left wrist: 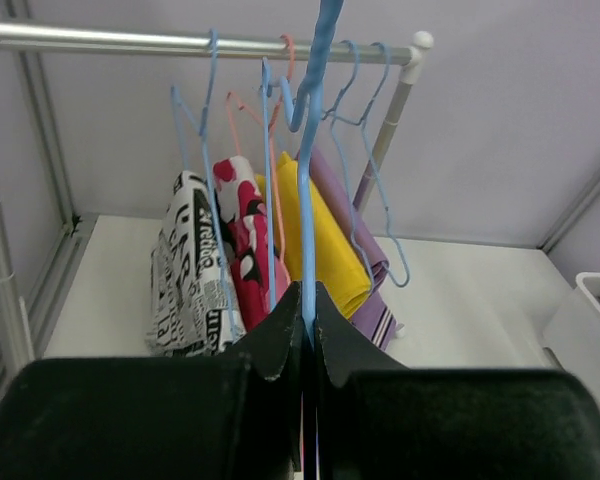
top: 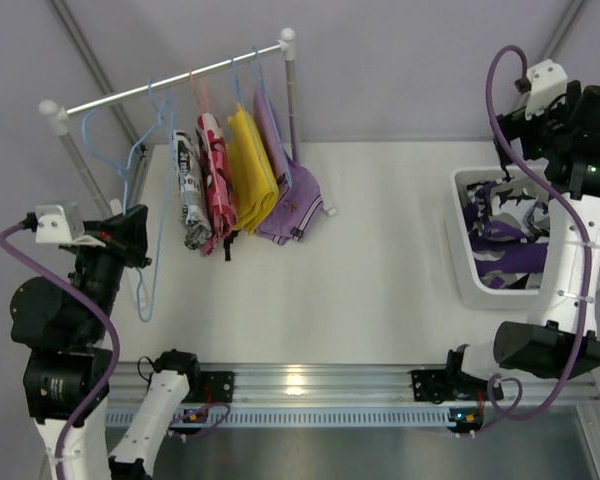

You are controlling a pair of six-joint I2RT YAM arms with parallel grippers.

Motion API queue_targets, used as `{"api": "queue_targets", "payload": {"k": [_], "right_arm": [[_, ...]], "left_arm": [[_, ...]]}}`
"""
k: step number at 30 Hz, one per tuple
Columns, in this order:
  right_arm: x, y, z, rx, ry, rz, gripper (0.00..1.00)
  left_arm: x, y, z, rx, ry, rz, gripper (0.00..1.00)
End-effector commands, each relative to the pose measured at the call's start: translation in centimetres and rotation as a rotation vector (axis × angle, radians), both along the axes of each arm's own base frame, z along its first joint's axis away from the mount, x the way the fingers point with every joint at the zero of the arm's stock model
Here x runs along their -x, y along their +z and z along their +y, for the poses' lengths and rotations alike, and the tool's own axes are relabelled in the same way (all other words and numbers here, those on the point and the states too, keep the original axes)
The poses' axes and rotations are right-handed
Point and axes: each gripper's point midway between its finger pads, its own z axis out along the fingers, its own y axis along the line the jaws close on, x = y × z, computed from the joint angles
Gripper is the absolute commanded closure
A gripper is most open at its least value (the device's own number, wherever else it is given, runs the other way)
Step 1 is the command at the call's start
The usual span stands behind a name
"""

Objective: Remove the trousers from the hanger

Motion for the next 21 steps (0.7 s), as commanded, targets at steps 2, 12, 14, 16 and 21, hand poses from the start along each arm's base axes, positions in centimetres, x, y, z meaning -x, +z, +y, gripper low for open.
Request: {"api": "queue_targets", "payload": {"k": [2,12,14,16,21], "right_arm": [[0.4,0.4,2.7,-0.044,0.046,0.003,0.01],[-0.3,0.3,6.4,-0.070,0.108,0.017,0.00],[-0.2,-0.1,6.7,-0.078,0.113,0.026,0.01],[-0.2,-0.4,7.0,-0.088,0.123,0.033,0.00],[0.4,-1.3,7.6,-0.106,0.146,0.046,0.01]], "left_arm": [[-0.2,-3.7,3.0,0.017,0.168,0.117,1.00],[-4.9,-7.2,5.7,-0.023,0.330,0.327,1.00],[-7.1,-6.3,5.6,-0.053,0.317,0.351,1.00],[-9.4,-6.2,5.4,-0.077,0.307,0.381,1.00],[-13.3,-3.9,5.3,-0.101,0.300,0.341,1.00]]}}
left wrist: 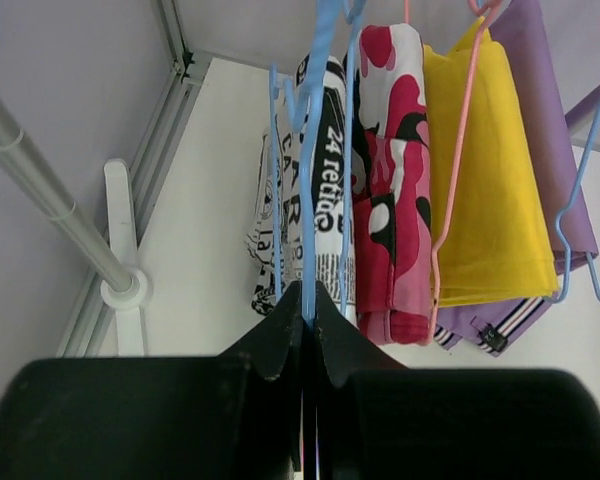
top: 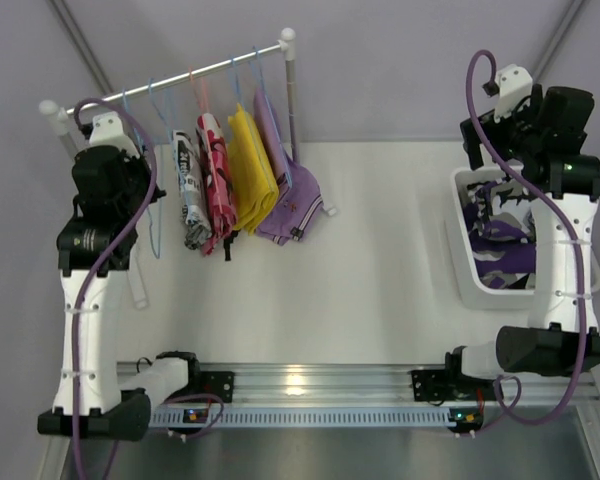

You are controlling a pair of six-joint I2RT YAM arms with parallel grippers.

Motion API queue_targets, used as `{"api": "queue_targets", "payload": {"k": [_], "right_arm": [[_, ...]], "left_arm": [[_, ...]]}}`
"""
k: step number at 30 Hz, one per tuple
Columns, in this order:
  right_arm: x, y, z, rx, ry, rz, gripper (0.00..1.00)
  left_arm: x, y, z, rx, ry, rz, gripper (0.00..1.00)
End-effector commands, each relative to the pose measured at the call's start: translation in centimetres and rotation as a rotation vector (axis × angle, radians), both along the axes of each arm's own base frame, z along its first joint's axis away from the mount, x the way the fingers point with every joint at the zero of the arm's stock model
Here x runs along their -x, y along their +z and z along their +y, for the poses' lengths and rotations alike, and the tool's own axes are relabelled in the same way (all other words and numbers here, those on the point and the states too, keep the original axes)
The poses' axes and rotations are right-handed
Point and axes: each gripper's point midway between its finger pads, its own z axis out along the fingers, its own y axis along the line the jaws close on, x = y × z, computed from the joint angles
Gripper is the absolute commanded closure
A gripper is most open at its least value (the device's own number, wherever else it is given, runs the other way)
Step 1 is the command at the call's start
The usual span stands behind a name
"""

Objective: Remove the trousers from the hanger

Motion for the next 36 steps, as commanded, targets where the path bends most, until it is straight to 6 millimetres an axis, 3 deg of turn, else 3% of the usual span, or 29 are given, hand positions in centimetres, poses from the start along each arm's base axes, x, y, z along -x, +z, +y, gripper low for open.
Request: {"api": "queue_targets", "payload": {"k": [1,3,8,10,18,24,31,32,35,36], "right_arm": [[1.0,-0.2,1.2,-0.035,0.030,0.007,0.01],[1.1,-0.4,1.4,-0.037,0.036,0.002,0.00],[1.4,-1.3,1.7,-0.048,0.051,0.017,0.01],[1.7,-1.5,1.9,-0.053,0.058,0.018,0.00],[1.9,-2.6,2.2,-0.066,0.073,0.021,0.01],[2.1,-3.1,2.5,-0.077,0.078,0.027,0.01],[2.7,-3.1,2.5,-0.073,0.081,0.018,0.01],[2.8,-3.4,2.6,-0.075,0.084,0.024,0.00],[3.1,-3.3,2.6,-0.073,0.084,0.020,0.01],[3.2,-3.3,2.7,-0.074,0.086,0.019,0.01]], "left_arm": [[-2.4,4.2,0.3,-0.036,0.000,-0.093,1.00],[-4.6,3.3,0.6,-0.031,0.022,-0.043,1.00],[-7.1,4.7,0.5,-0.024,0.024,-0.077,1.00],[-8.1,4.1,0.9,-0.035,0.043,-0.055,1.00],[-9.5,0.1,3.4,-0.019,0.121,0.065,1.00],[-9.7,-2.5,3.6,0.014,0.111,0.131,0.98],[-7.9,-4.3,2.8,0.034,0.071,0.161,0.79],[-7.6,-5.1,2.7,0.036,0.067,0.177,0.74],[-6.4,-5.1,2.1,0.042,0.040,0.165,0.63],[-5.9,-4.6,2.0,0.041,0.029,0.149,0.55]]}}
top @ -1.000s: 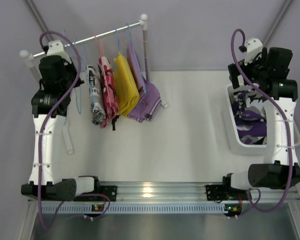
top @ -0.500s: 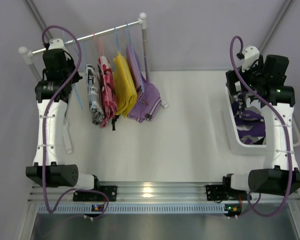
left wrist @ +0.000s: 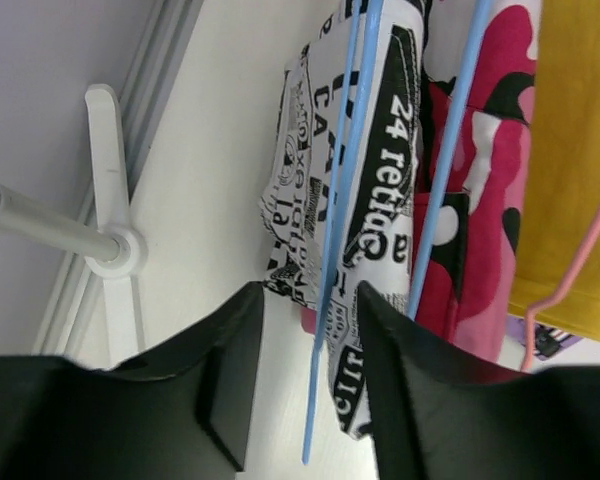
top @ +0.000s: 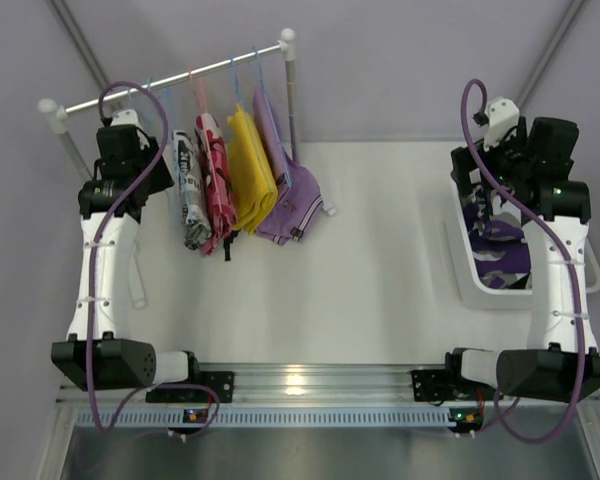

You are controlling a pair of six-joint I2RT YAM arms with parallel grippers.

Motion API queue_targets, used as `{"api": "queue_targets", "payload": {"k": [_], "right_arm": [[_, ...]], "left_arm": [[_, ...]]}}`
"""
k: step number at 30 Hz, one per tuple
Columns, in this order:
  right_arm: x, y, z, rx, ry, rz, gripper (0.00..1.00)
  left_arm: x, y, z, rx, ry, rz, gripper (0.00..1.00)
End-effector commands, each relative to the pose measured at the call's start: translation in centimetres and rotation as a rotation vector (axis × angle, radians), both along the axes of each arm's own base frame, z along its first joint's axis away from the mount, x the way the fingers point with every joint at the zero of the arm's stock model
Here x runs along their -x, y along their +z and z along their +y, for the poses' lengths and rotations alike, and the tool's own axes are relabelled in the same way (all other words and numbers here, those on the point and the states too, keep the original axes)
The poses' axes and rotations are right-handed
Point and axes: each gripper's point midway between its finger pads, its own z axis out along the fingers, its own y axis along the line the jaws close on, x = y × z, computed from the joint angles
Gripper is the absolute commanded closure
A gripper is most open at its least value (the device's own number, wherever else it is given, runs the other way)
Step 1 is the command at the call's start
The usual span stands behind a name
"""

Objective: Remove the trousers from the hanger

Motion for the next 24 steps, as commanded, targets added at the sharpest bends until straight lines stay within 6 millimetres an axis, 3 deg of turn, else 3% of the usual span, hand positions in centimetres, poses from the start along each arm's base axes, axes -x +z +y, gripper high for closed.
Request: {"api": "queue_targets", "payload": {"k": [1,2,3,6,7,12,16,17,21,22,24], "right_arm": [[0.4,2.3,1.1,-0.008,0.036,-0.090,0.00],[0.5,2.3,1.0,-0.008,0.035,-0.088,0.00],[0.7,2.4,1.1,-0.012,0.038,-0.088,0.00],[1.2,2.8,1.5,-0.027,0.045,-0.090,0.00],[1.4,2.9,1.5,-0.032,0.042,-0.090,0.01],[3.0,3.2,2.1,-0.067,0.052,-0.085,0.00],[4.6,2.6,3.2,-0.159,0.048,-0.067,0.00],[5.0,2.4,3.5,-0.177,0.050,-0.066,0.00],[7.4,2.0,4.3,-0.270,0.022,-0.076,0.01],[7.7,1.2,4.3,-0.284,0.014,-0.063,0.00],[8.4,1.5,4.5,-0.309,0.004,-0.089,0.01]], "left_arm": [[1.6,3.4,-0.7,0.012,-0.037,-0.117,0.50],[1.9,3.6,-1.2,0.020,-0.064,-0.125,0.45],[2.4,4.2,-1.4,0.014,-0.082,-0.137,0.32],[3.6,5.7,-2.1,0.006,-0.131,-0.167,0.05],[4.1,6.3,-2.2,0.000,-0.137,-0.168,0.01],[6.7,8.9,-2.2,-0.042,-0.156,-0.189,0.01],[8.5,11.2,-5.2,-0.063,-0.368,-0.243,0.01],[9.0,10.6,-5.7,-0.047,-0.396,-0.199,0.01],[6.6,10.3,-7.9,-0.033,-0.516,-0.106,0.01],[6.4,10.4,-9.2,-0.039,-0.550,-0.106,0.01],[5.2,10.4,-11.4,-0.048,-0.607,-0.116,0.01]]}}
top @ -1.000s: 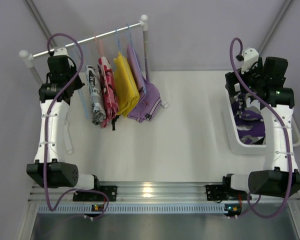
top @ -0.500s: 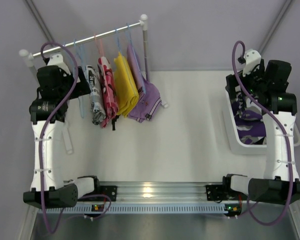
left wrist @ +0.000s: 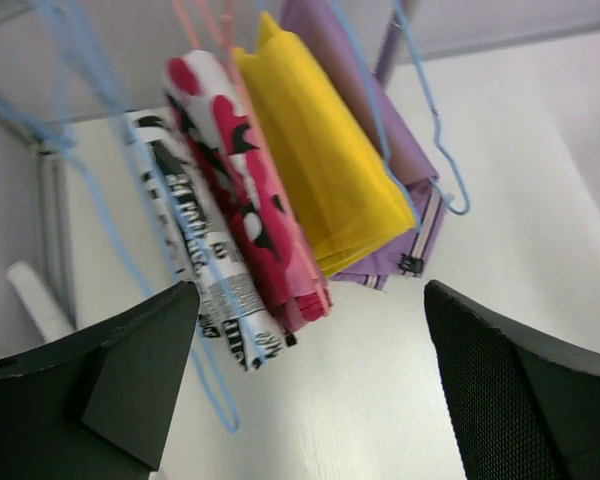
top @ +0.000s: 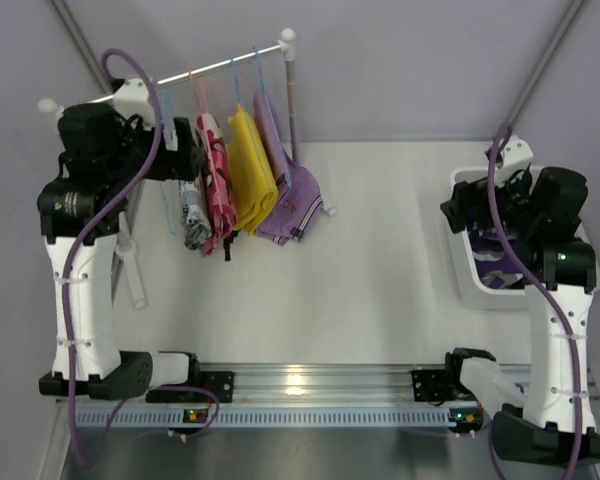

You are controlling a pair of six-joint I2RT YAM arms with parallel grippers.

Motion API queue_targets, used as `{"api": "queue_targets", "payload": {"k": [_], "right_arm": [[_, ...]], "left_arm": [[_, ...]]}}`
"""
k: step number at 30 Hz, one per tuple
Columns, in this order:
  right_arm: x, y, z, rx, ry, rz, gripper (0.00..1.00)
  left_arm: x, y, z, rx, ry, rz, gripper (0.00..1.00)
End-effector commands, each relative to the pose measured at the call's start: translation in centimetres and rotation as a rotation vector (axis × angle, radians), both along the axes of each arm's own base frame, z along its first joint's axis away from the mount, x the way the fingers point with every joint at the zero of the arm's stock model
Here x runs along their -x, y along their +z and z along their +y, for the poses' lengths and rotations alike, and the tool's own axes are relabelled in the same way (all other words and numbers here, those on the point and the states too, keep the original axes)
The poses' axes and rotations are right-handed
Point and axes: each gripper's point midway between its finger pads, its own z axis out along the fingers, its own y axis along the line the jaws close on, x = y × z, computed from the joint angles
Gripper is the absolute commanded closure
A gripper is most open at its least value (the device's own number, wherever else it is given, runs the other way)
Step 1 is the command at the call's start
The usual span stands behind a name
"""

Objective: Remove the trousers from the hanger

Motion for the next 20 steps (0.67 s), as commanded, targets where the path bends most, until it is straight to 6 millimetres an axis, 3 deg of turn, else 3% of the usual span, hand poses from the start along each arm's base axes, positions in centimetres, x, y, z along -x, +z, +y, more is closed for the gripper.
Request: {"api": "queue_targets", "payload": {"k": [1,3,6,9,20], "right_arm": [[0.7,1.2,1.3,-0.098,0.002,-0.055,0.01],[1.0,1.4,1.5,-0.123,-0.004,-0.069,0.00],[0.9,0.7,1.7,-0.155,-0.005,-0.064,0.00],[0.6,0.1,1.7,-0.159,-0.005,-0.062,0.00],[-1.0,-0.1,1.8,-0.178,-0.012,-0.061,0.01]], "left_arm": [[-1.3,-2.4,-3.6,-0.035,-0.134,0.088,0.01],[-1.7,-2.3,-5.6,-0.043,-0.193,0.082,0.01],[-1.5,-1.5,-6.6,-0.045,-0.215,0.056,0.01],[-0.8,-0.8,-6.1,-0.048,-0.195,0.030,0.01],[0.3,-1.7,-3.6,-0.098,-0.083,0.019,0.01]]}}
